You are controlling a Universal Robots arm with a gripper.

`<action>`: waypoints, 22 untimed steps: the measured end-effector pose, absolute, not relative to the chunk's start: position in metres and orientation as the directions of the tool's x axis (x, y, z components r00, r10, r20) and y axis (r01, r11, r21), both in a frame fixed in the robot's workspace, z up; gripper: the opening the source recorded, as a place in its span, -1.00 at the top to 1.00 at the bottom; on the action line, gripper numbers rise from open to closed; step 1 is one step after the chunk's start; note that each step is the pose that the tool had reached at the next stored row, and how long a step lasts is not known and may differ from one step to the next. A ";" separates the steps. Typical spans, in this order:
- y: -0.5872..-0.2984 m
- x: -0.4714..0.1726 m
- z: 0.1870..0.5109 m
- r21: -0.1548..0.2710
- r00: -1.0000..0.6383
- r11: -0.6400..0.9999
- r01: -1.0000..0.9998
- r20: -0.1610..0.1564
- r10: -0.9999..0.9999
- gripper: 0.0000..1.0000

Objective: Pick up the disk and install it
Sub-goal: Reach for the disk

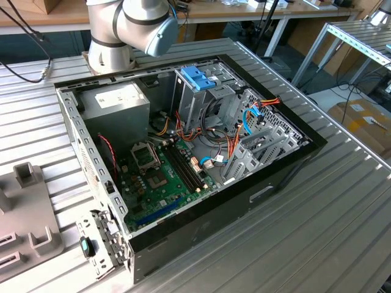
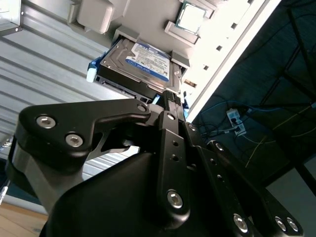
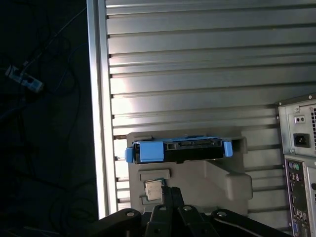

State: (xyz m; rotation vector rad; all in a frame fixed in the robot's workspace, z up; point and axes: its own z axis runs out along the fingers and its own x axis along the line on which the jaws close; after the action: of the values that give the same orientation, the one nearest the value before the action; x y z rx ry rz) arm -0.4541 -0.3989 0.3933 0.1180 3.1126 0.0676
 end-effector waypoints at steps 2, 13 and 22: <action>-0.399 -0.456 0.393 0.044 -0.997 0.996 0.075 -0.024 0.076 0.79; -0.399 -0.467 0.393 0.044 -0.997 0.996 0.075 -0.024 0.076 0.79; -0.399 -0.478 0.393 0.044 -0.997 0.996 0.075 -0.024 0.076 0.79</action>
State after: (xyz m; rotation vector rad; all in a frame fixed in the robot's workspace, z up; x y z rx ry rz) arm -0.4780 -0.3990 0.3932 0.1179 3.1125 0.0676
